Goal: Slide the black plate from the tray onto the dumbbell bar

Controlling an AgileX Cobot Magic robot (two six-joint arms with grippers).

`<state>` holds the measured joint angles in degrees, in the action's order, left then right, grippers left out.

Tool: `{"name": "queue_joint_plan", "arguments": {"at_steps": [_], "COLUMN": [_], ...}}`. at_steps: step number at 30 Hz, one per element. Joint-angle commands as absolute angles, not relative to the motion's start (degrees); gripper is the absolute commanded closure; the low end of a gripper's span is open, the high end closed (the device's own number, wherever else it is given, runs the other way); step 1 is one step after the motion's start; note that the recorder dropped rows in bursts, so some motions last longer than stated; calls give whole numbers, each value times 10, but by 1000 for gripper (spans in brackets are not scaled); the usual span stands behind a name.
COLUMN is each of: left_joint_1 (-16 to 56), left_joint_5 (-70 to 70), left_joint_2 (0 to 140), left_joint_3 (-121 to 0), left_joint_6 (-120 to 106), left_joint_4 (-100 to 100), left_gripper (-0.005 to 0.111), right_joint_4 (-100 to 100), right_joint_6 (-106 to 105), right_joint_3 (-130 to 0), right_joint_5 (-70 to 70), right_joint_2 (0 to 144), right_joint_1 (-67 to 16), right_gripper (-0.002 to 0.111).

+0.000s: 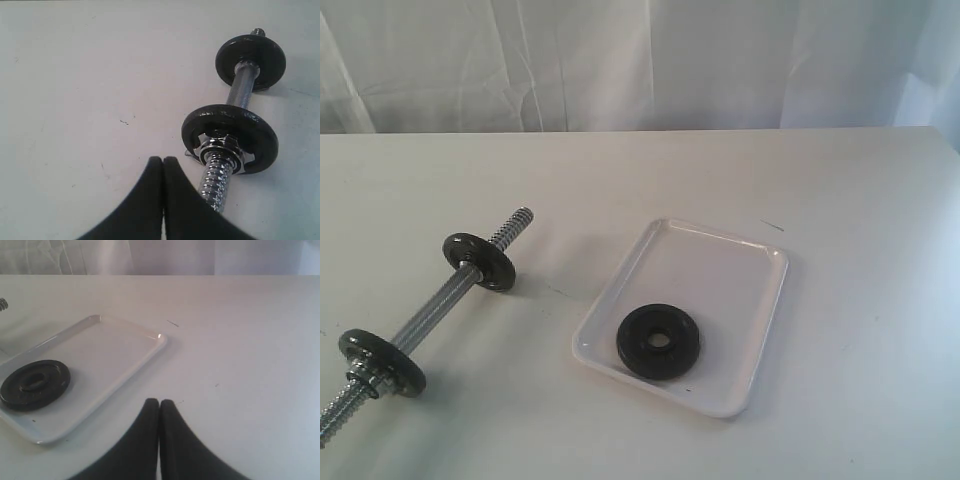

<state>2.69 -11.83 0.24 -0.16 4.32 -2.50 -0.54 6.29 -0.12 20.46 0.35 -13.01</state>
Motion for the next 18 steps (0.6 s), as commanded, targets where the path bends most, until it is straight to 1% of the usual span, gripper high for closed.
{"name": "queue_joint_plan", "arguments": {"at_steps": [1, 5, 7, 11, 13, 15, 18], "left_joint_1": [26, 26, 26, 26, 26, 26, 26], "left_joint_5": [-121, -119, -86, 96, 160, 202, 222], "left_joint_2": [0, 0, 0, 0, 0, 0, 0], "left_joint_3": [0, 0, 0, 0, 0, 0, 0], "left_joint_6": [48, 48, 48, 48, 48, 48, 45], "left_joint_4": [-30, -30, -30, -30, -30, -30, -30], "left_gripper": [107, 107, 107, 107, 107, 107, 107], "right_joint_4": [-6, -13, -15, -15, -15, -15, -15], "right_joint_6": [63, 62, 51, 48, 48, 48, 48], "right_joint_3": [0, 0, 0, 0, 0, 0, 0], "right_joint_5": [196, 196, 196, 195, 189, 187, 174], "right_joint_2": [0, 0, 0, 0, 0, 0, 0], "right_joint_1": [-136, -136, -136, -136, -136, -136, -136], "right_gripper": [108, 108, 108, 108, 108, 108, 108]}}
